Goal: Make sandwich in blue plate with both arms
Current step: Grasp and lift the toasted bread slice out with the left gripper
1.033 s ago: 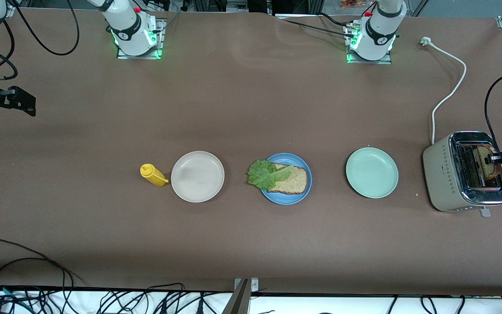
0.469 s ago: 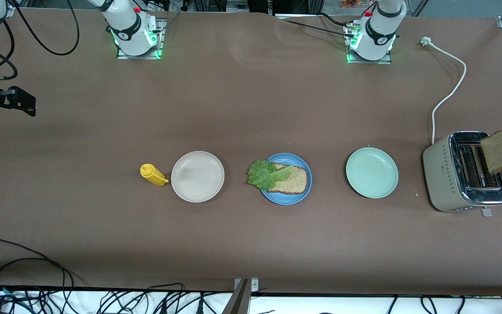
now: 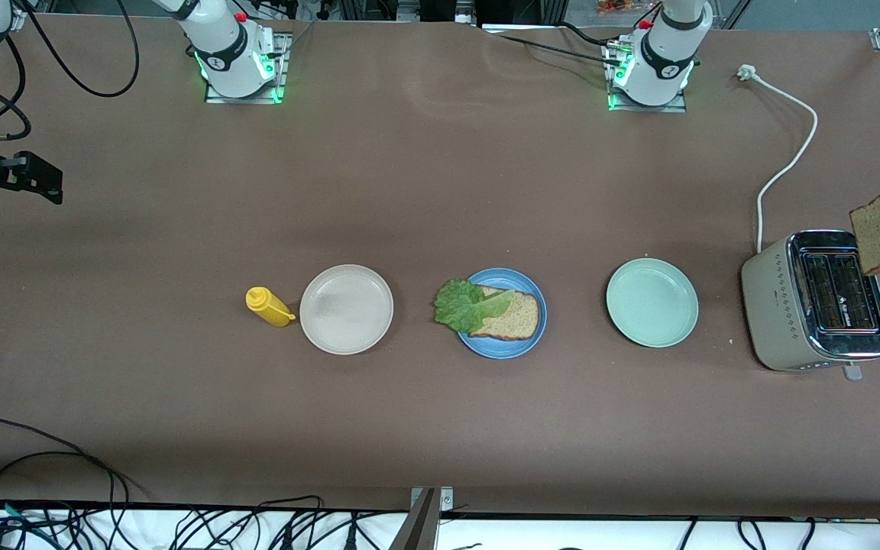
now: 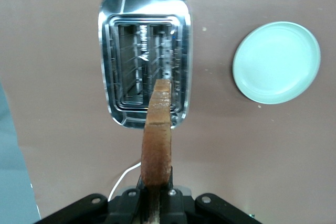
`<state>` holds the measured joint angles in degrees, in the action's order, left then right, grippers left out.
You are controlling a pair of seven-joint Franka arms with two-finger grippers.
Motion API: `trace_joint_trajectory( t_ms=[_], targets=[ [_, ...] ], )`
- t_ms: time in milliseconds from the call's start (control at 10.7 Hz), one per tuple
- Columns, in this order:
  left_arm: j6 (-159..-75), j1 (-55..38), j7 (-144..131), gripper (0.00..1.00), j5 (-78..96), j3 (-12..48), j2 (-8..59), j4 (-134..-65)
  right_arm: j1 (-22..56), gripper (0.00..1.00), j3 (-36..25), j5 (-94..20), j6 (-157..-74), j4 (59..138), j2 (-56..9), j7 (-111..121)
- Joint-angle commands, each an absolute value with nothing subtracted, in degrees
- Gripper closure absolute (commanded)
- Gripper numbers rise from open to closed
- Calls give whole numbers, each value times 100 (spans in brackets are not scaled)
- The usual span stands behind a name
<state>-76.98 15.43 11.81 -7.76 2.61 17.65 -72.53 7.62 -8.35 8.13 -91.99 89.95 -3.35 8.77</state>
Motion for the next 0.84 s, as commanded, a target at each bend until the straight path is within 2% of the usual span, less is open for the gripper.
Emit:
trace_joint_trajectory(
  t_ms=[0, 282, 751],
  targets=[
    [-7183, 1424, 1283, 100, -905, 937, 1626, -7216, 773, 0, -826, 879, -9185, 8877, -378, 782],
    [-7058, 1415, 1283, 100, -688, 1668, 1678, -7259, 773, 0, -826, 870, -9193, 8877, -378, 782],
    [-7031, 1152, 1265, 100, 937, 1679, 2126, -7251, 773, 0, -826, 870, -9193, 8877, -378, 782]
  ],
)
